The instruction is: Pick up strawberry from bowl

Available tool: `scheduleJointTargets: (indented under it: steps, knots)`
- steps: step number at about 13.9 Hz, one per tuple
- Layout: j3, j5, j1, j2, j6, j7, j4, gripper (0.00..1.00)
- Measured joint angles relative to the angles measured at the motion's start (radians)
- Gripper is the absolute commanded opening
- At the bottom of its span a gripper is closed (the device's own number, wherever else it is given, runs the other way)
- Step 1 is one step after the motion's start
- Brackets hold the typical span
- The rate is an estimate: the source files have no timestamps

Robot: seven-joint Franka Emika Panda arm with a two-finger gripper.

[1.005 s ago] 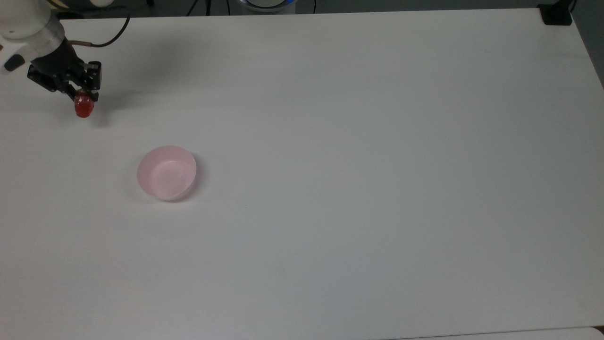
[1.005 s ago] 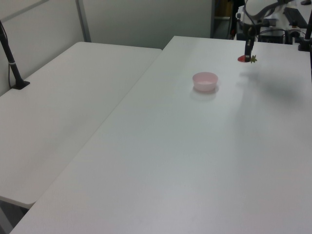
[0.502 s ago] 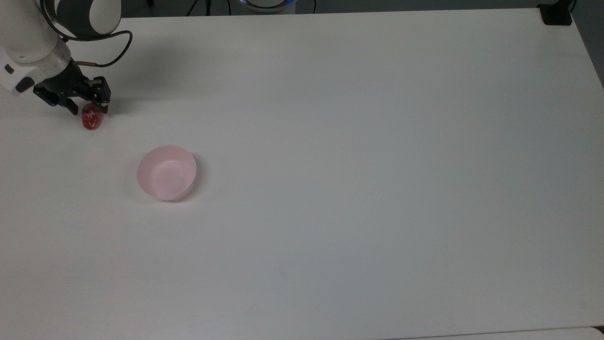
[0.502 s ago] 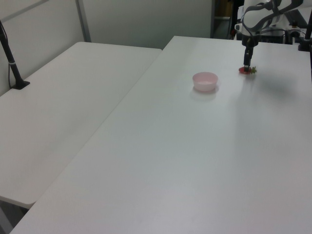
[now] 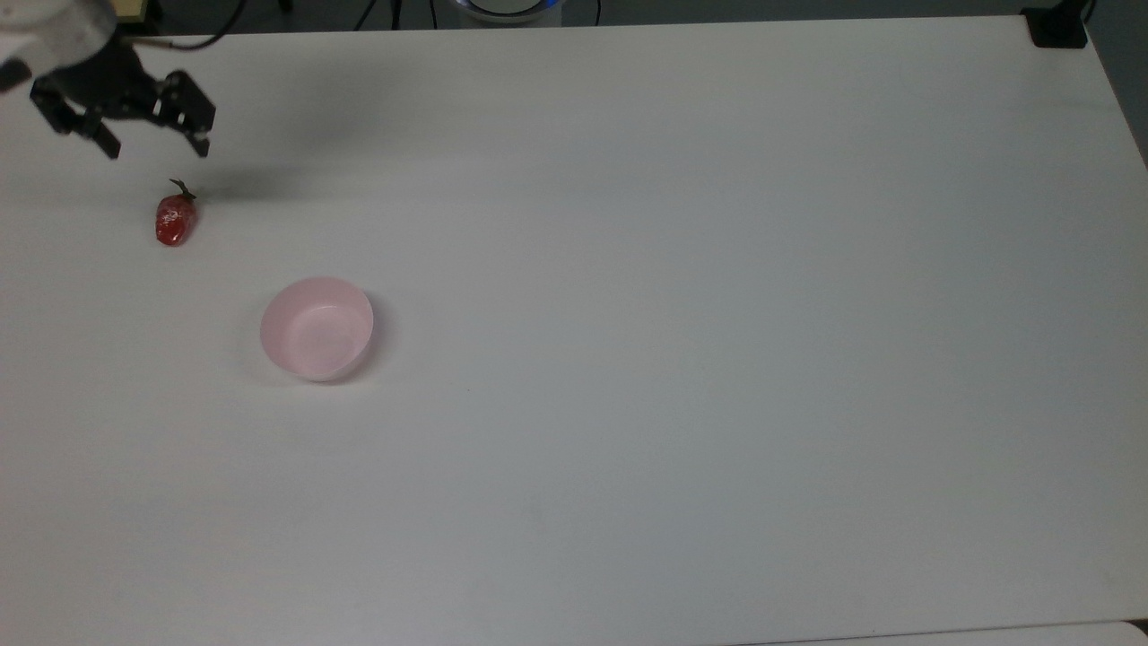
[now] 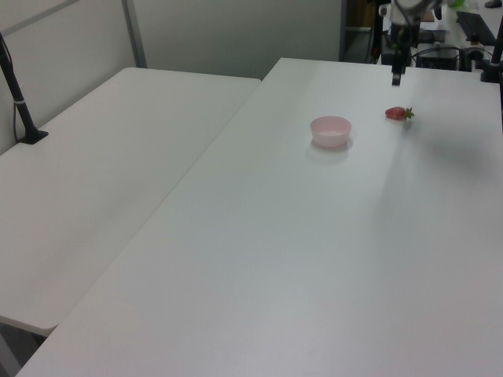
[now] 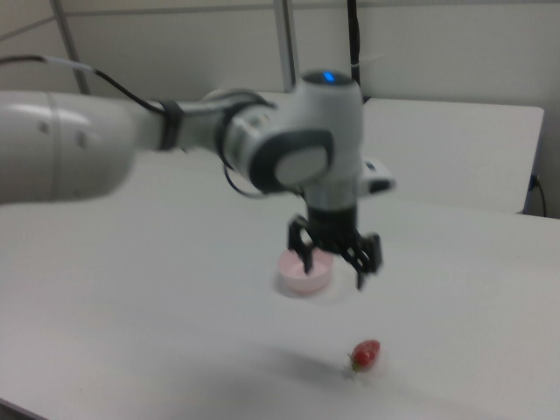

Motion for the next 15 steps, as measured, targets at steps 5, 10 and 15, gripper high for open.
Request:
scheduleJointTargets:
  steps: [5,10,15]
  knots:
    - [0.005,0.041,0.157,-0.210,-0.235,0.335,0.024,1.00]
    - [-0.058,0.041,0.412,-0.283,-0.360,0.593,0.040,1.00]
    - [-0.163,0.034,0.574,-0.301,-0.280,0.469,0.035,1.00]
